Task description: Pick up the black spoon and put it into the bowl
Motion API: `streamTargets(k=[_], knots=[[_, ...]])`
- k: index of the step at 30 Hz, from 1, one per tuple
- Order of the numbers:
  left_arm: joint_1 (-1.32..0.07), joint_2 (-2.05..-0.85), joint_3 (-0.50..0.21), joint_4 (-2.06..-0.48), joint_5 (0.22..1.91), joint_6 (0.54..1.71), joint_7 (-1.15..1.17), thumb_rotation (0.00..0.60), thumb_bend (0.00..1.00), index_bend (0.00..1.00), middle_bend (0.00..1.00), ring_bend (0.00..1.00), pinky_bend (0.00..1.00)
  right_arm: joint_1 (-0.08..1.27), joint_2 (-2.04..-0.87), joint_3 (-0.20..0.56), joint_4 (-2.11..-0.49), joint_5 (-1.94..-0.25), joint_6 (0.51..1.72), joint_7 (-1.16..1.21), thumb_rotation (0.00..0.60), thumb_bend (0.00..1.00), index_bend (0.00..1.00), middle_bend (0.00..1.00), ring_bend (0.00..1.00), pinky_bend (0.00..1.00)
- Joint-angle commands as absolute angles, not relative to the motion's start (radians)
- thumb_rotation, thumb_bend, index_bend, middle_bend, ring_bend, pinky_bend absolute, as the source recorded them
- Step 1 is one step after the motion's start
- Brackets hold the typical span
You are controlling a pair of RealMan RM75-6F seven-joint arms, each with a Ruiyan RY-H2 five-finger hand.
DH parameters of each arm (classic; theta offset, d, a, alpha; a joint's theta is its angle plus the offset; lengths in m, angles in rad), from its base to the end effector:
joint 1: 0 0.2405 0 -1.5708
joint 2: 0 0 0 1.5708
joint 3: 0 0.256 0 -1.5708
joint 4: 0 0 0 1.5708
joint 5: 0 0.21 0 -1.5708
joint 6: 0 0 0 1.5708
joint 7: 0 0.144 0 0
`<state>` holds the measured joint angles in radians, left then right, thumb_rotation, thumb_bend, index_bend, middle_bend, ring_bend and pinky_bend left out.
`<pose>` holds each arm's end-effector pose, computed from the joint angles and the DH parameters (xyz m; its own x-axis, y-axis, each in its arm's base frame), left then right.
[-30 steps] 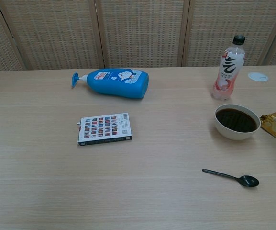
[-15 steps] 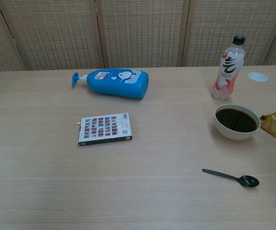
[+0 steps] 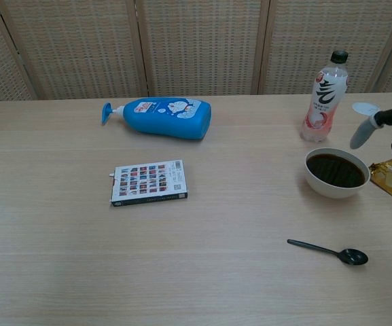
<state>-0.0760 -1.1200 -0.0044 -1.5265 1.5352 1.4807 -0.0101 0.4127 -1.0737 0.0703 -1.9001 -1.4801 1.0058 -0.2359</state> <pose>-0.3286 0.1697 0.1588 0.4668 0.0499 0.8830 0.8844 -0.0306 -0.4658 -0.1998 -0.2405 0.0894 0.5012 -0.3040 0.8102 -0.8350 -0.4154 0.3608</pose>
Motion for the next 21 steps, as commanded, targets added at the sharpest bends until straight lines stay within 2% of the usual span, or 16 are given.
streamTargets(k=[1,8,21], knots=[[-0.076,-1.12,-0.005,-1.525,1.535,1.48,-0.011,0.6,0.42,0.0,0.0,0.0,0.0,0.49,-1.068,0.052,-1.898,-1.447,0.878,-0.254,0.6,0.57,0.3,0.9,0.92,1.0],[-0.077,-1.121,-0.004,-1.52,1.532,1.477,-0.017,0.6,0.42,0.0,0.0,0.0,0.0,0.555,-1.084,0.034,-1.881,-1.36,0.764,-0.311,0.6,0.73,0.27,0.99,0.98,1.0],[-0.078,-1.124,-0.001,-1.517,1.536,1.473,-0.023,0.6,0.42,0.0,0.0,0.0,0.0,0.613,-1.151,-0.018,-1.835,-1.227,0.697,-0.417,0.6,0.75,0.27,1.0,0.99,1.0]])
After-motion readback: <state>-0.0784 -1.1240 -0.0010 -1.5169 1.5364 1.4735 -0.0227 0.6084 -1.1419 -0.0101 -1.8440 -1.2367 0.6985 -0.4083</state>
